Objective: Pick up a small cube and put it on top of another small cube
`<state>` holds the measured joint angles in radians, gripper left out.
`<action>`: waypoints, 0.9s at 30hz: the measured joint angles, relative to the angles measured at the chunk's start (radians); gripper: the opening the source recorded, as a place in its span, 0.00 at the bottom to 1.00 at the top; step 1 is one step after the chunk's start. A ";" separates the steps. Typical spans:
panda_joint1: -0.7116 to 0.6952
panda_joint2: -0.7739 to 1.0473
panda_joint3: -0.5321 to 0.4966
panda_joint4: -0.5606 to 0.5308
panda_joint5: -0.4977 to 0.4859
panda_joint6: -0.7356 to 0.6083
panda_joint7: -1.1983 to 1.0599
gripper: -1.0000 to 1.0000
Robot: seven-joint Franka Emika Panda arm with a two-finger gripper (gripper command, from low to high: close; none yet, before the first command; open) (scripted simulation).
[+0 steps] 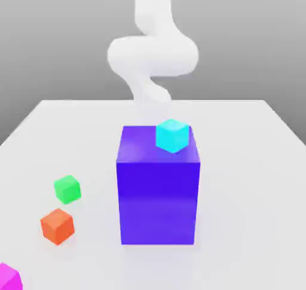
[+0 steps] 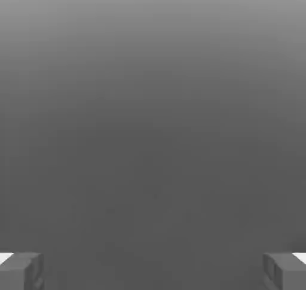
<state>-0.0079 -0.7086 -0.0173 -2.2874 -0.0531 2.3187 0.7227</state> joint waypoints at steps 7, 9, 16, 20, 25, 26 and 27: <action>-0.012 0.259 -0.082 0.037 -0.114 0.050 -0.249 0.50; -0.014 0.331 -0.112 0.047 -0.130 0.064 -0.329 0.50; -0.029 0.584 -0.219 0.080 -0.113 0.124 -0.662 0.50; -0.085 0.732 -0.248 0.098 -0.050 0.162 -0.889 0.50; -0.171 0.915 -0.226 0.121 0.050 0.206 -1.187 0.50; -0.197 0.950 -0.214 0.125 0.068 0.214 -1.244 0.50; -0.219 0.986 -0.206 0.130 0.089 0.223 -1.304 0.50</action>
<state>-0.2264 0.2777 -0.2231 -2.1574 0.0357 2.5412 -0.5816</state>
